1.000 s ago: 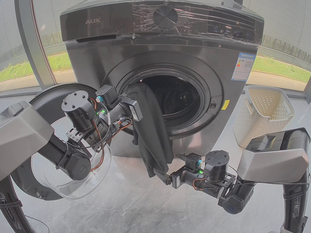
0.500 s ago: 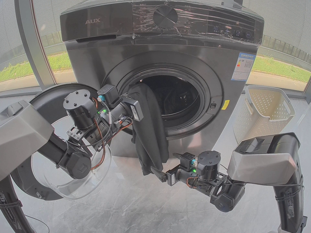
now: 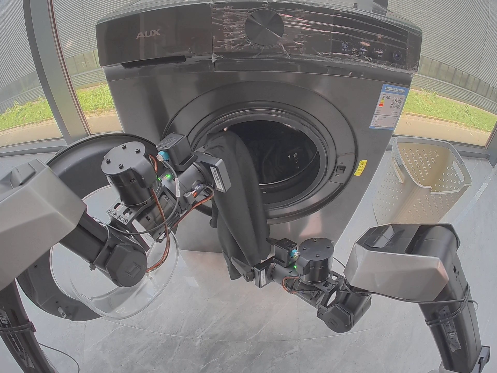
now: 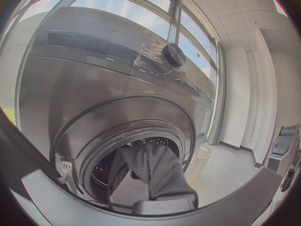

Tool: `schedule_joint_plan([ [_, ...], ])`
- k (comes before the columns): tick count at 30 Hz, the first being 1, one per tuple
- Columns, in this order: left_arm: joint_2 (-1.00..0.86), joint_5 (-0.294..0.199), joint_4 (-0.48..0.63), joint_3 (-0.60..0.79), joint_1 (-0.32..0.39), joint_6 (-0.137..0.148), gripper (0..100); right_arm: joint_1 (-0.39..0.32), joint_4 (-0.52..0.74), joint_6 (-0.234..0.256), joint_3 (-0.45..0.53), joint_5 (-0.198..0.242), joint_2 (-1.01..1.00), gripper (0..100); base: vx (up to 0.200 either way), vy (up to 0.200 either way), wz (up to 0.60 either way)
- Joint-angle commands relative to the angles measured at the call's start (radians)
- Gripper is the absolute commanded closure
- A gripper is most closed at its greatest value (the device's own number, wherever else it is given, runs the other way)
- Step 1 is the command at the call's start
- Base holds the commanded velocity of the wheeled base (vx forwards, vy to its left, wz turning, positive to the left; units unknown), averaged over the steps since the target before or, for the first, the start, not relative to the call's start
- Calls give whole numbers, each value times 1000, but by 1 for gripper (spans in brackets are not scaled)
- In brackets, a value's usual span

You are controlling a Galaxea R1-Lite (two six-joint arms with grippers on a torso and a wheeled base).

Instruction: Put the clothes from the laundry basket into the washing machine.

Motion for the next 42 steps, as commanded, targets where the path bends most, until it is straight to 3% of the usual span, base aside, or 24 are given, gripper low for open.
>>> schedule_joint_plan([
  [1, -8, 7, -2, 1, -3, 0, 100, -9, 14, -1, -80, -28, 56, 0, 0, 0, 0],
  [2, -9, 7, -2, 4, -3, 0, 100, -14, 11, -2, -101, -41, 65, 0, 0, 0, 0],
  [3, -11, 7, -2, 7, -3, 0, 100, -20, 5, -2, -112, -47, 70, 100, 0, 0, 0],
  [9, -6, 7, -8, 15, 9, 0, 100, -42, -3, -2, -78, -51, 52, 100, 0, 0, 0],
  [14, 0, 6, -14, 15, 38, -3, 100, -48, -27, -2, 63, -49, -96, 100, 0, 0, 0],
  [20, -8, 6, -26, 42, 60, -12, 100, -94, -26, -5, 146, -49, -258, 100, 0, 0, 0],
  [25, -15, 7, -94, 110, 89, -12, 100, -174, -18, -36, 241, -35, -405, 100, 0, 0, 0],
  [33, -107, 1, -164, 248, 100, -11, 100, -249, -26, -45, 330, -18, -539, 100, 0, 0, 0],
  [42, -192, -5, -164, 306, 89, -14, 100, -258, -38, -30, 413, -9, -686, 100, 0, 0, 0],
])
